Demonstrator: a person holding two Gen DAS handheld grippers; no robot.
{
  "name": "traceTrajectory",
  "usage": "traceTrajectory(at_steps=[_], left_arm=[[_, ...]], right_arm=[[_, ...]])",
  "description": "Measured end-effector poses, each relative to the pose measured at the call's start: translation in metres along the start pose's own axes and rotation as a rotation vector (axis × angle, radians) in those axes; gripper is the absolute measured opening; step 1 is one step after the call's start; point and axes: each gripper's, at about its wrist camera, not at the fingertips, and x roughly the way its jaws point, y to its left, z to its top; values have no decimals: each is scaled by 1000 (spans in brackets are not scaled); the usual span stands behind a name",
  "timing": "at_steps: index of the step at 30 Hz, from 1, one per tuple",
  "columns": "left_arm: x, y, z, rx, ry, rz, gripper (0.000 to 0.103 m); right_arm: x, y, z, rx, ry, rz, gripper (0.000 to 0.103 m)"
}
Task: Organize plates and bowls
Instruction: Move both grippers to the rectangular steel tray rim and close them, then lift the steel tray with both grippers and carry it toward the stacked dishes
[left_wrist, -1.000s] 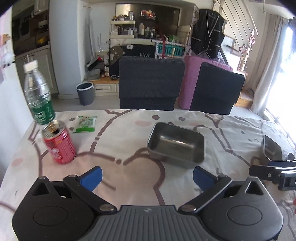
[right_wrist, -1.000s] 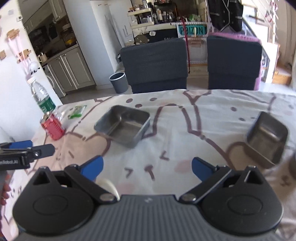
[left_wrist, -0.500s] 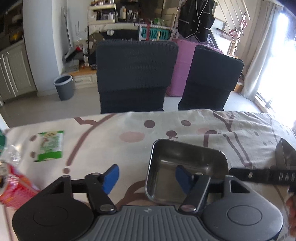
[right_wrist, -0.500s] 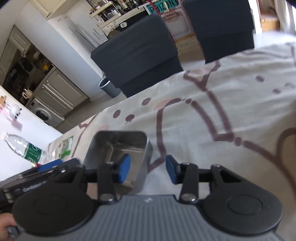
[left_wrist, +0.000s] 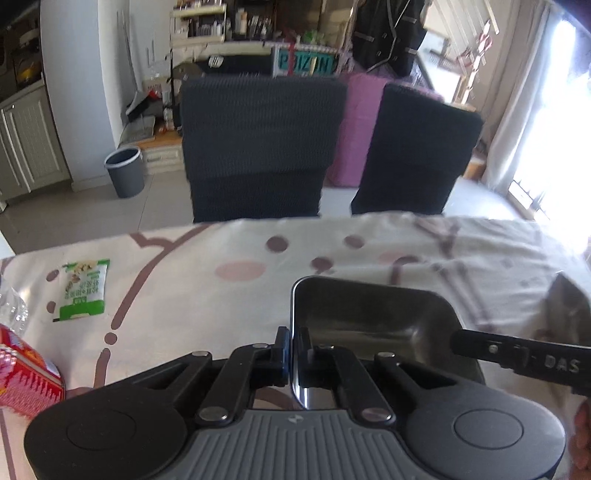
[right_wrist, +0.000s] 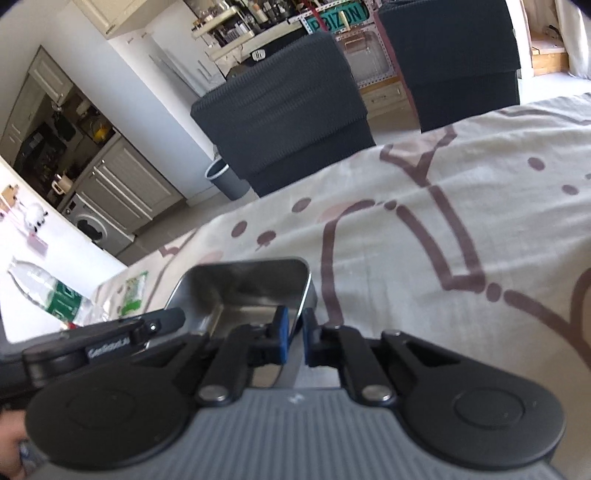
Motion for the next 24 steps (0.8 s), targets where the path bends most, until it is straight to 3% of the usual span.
traceTrajectory(at_steps=[8, 14, 24], left_arm=[[-75, -53, -13, 19, -69, -7, 2], [-124, -102, -43, 31, -91, -29, 2], [-162, -184, -102, 31, -93, -89, 2]], right_arm=[[-81, -8, -10, -54, -53, 22, 6], [-151, -22, -31, -100, -85, 15, 6], [-252, -76, -79, -106, -126, -21, 6]])
